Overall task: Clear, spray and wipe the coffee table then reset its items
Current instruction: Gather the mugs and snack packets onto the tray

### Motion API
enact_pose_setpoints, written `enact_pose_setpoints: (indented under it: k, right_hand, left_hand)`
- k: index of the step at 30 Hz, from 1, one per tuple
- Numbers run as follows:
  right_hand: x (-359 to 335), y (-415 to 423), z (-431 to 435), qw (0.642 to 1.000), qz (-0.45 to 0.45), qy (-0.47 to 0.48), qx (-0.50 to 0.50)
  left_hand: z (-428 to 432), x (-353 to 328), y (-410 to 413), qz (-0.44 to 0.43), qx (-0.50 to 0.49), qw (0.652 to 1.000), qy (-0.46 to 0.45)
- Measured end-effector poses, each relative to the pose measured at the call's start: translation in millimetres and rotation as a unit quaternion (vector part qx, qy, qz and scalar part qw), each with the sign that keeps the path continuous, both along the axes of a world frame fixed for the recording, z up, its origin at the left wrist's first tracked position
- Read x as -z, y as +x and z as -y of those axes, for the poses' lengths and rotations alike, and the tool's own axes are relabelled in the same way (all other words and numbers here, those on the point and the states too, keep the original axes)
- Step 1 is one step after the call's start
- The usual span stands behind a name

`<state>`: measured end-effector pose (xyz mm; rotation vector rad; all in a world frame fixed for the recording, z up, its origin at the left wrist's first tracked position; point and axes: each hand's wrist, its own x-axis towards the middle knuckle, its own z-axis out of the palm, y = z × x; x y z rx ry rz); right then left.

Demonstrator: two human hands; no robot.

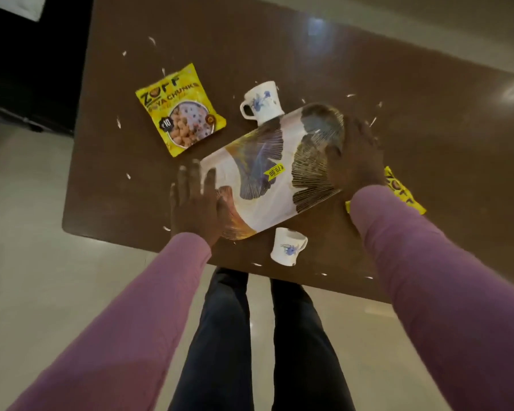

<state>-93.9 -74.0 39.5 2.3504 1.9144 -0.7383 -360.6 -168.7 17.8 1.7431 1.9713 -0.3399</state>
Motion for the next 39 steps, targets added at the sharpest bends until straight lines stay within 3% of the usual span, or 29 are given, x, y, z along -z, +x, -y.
enact_pose_setpoints:
  k: [5,12,21,29,33,37,39]
  right_hand:
    - [35,21,-17,0.997,-0.008,0.007,0.072]
    - [45,44,-14,0.993,0.002,-0.023,0.116]
    - [34,85,30,0.97,0.052,-0.063,0.228]
    - [40,89,50,0.952,0.065,-0.058,0.295]
    - [42,87,51,0.947,0.067,-0.059,0.31]
    - [36,77,46,0.952,0.112,-0.037,0.282]
    - [31,67,36,0.955,0.116,-0.012,0.271]
  left_hand:
    - [13,12,-1,-0.031,-0.265,0.964,-0.02]
    - [12,27,17,0.075,-0.458,0.884,-0.06]
    - [-62,26,35,0.162,-0.352,0.92,-0.056]
    - [-93,22,32,0.128,-0.23,0.964,-0.033]
    - [-87,21,32,0.143,-0.237,0.961,-0.009]
    - [-59,10,46,0.092,-0.278,0.953,0.077]
    - [-33,14,52,0.122,-0.314,0.94,0.055]
